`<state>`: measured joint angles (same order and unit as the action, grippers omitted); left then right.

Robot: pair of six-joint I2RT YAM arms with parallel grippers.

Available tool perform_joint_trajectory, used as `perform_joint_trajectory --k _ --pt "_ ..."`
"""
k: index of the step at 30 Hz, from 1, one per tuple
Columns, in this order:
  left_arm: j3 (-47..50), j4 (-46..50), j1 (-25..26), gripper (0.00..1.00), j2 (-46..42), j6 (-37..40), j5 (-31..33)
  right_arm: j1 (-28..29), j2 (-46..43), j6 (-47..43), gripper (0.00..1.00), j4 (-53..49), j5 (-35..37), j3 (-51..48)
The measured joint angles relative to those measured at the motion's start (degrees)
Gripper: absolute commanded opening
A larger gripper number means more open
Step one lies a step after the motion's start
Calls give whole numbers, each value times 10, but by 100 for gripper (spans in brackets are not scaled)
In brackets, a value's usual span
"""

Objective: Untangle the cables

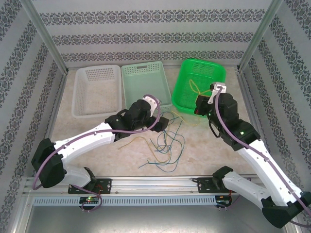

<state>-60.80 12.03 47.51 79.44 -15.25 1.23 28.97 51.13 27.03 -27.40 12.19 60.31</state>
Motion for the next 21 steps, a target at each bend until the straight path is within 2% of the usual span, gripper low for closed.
perform_joint_trajectory --k 10,15,21 --pt "-10 -52 8 95 -31 80 -88 -4 59 43 0 3 -24 26" --pt "-49 -49 29 93 -2 140 -131 -4 102 56 0 -1 -57 61" --pt "-86 -4 55 93 41 218 -135 -4 123 72 0 -7 -97 89"
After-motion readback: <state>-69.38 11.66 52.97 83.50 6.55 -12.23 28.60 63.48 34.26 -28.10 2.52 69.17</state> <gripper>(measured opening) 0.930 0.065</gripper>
